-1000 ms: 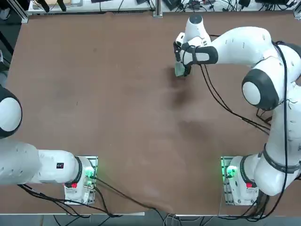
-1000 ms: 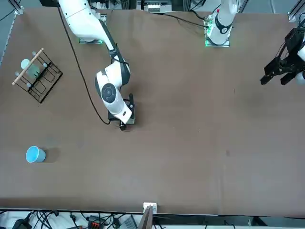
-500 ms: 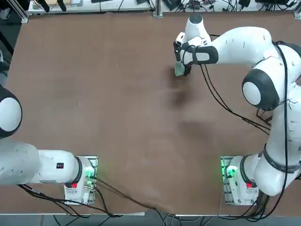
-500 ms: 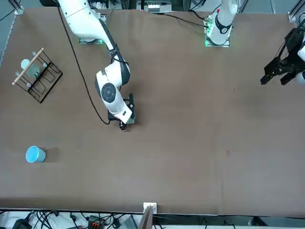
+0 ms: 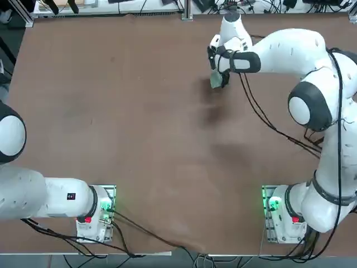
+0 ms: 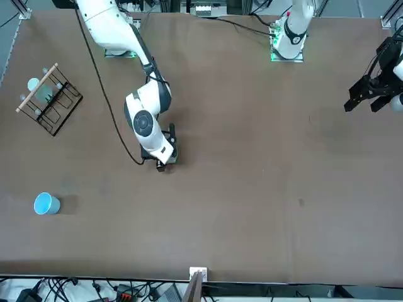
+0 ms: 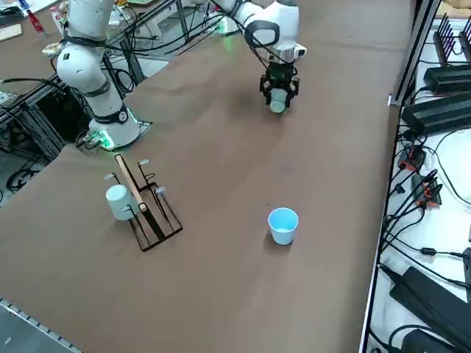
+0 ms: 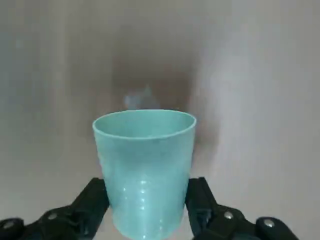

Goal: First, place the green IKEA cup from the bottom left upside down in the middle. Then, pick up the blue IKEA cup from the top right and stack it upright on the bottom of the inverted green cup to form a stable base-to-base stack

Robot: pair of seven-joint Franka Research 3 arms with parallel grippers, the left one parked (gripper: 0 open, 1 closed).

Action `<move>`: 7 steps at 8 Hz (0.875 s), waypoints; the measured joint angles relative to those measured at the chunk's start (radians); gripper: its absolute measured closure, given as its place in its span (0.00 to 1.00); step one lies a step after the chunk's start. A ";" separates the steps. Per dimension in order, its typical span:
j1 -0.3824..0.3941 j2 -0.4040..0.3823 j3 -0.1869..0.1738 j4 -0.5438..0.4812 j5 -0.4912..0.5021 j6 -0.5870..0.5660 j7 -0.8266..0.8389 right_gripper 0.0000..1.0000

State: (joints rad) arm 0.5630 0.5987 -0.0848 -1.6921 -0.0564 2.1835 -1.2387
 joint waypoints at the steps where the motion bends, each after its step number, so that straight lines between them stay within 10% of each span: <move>1: -0.002 -0.017 -0.014 0.042 -0.059 -0.095 0.000 0.13; 7: 0.004 -0.021 -0.027 0.091 -0.613 -0.559 0.197 0.13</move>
State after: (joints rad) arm 0.5667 0.5781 -0.1115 -1.6012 -0.6696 1.6249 -1.0421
